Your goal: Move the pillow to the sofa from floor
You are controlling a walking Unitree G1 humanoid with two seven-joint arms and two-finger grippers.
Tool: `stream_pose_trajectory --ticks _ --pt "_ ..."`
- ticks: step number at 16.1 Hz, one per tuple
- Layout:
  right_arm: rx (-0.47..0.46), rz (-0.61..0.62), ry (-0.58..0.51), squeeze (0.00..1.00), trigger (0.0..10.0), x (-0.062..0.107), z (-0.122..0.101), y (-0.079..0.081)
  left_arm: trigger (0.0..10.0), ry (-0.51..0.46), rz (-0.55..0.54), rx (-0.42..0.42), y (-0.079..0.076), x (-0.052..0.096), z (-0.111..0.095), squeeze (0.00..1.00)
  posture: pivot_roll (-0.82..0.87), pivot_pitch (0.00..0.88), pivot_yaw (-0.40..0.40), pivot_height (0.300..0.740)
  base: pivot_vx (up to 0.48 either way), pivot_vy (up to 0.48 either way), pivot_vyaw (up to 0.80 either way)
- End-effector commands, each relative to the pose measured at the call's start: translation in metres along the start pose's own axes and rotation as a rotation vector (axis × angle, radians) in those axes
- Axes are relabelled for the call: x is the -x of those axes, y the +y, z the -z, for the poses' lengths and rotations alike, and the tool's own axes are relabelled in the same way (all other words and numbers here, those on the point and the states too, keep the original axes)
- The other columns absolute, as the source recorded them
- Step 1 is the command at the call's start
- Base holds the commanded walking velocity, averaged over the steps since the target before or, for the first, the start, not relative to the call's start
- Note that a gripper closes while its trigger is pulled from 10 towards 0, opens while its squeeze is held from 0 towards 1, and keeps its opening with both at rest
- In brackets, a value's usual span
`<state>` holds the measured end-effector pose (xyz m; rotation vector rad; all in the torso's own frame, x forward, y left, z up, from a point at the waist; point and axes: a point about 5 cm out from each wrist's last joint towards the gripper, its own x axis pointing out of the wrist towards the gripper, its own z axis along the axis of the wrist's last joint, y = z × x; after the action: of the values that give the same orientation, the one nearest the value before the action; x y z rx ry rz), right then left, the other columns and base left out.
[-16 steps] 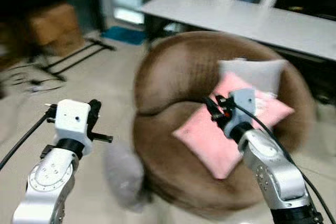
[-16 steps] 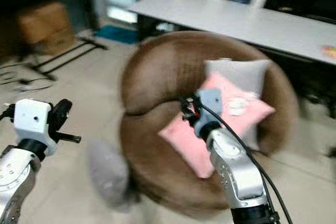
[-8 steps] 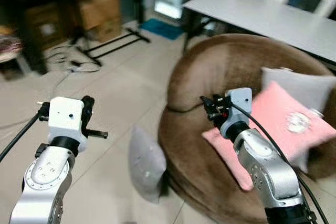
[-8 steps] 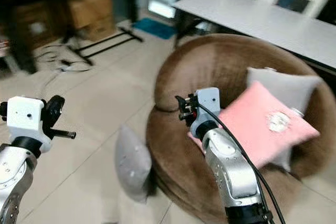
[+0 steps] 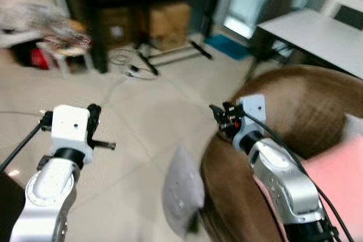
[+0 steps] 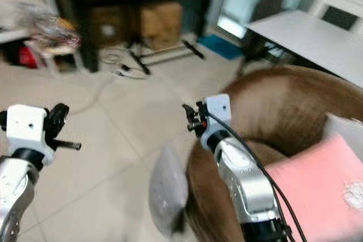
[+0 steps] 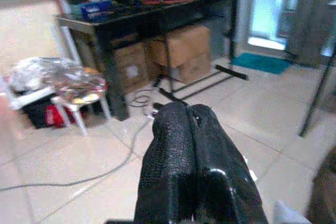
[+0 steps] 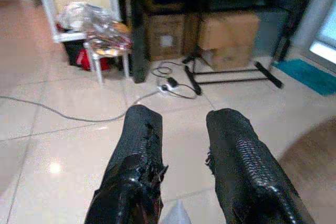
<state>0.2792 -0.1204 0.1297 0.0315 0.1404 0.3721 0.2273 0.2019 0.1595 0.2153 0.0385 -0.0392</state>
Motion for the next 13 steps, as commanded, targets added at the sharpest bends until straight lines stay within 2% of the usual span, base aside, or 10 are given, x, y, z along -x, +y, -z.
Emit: stream_pose_trajectory --ticks 1,5,8,10,13 --pt "-0.031 0.027 -0.016 0.0 10.0 -0.001 -0.002 -0.005 10.0 -0.005 -0.005 -0.018 0.001 0.001 -0.002 0.0 0.04 0.0 -0.082 0.74 0.292 0.0 0.0" --pt "0.008 0.062 -0.041 0.0 10.0 0.0 -0.002 -0.01 10.0 -0.032 -0.005 -0.046 0.001 0.001 -0.001 0.0 0.04 0.0 -0.082 0.74 0.0 0.0 0.0" --pt "-0.003 0.147 -0.056 0.0 10.0 0.002 0.003 -0.018 10.0 -0.039 -0.03 -0.069 0.005 0.0 0.001 0.0 0.04 0.0 -0.081 0.74 0.0 0.0 0.0" --pt "-0.038 0.226 -0.068 0.0 10.0 0.004 0.006 -0.027 10.0 -0.053 -0.045 -0.067 0.007 -0.002 0.001 0.0 0.04 0.0 -0.077 0.72 0.0 0.0 0.0" --pt "-0.053 0.28 -0.066 0.0 10.0 0.004 0.01 -0.032 10.0 -0.055 -0.035 -0.089 0.006 -0.004 0.003 0.0 0.03 0.0 -0.071 0.69 0.0 0.0 0.0"
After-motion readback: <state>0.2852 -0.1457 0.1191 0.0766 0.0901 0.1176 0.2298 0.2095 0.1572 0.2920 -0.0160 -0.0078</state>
